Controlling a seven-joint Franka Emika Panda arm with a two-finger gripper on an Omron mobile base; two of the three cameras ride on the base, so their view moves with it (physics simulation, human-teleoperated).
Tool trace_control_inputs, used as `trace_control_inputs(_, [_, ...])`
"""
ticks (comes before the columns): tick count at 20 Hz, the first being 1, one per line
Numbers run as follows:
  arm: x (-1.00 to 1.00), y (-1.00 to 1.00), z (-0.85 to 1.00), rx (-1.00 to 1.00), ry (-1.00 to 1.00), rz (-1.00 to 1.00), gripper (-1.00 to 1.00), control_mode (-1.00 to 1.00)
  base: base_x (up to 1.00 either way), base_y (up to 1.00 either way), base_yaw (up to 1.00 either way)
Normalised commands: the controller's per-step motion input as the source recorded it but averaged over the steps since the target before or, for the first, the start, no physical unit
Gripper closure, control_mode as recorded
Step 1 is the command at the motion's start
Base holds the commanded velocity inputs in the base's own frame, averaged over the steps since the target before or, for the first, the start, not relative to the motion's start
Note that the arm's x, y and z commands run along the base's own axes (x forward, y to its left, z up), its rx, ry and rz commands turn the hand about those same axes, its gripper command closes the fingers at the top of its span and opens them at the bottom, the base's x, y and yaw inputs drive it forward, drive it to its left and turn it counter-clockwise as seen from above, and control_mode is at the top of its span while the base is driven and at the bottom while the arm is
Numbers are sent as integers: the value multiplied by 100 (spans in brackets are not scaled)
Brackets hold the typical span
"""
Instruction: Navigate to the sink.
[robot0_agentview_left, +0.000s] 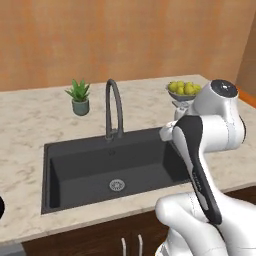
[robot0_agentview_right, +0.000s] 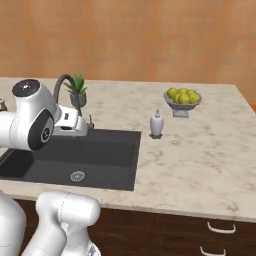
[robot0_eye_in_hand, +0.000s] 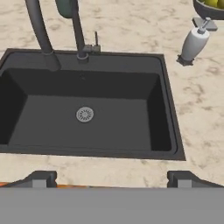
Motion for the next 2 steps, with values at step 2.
trace_control_inputs(2, [0,0,0,0,0,0,-100,100,0,0,0])
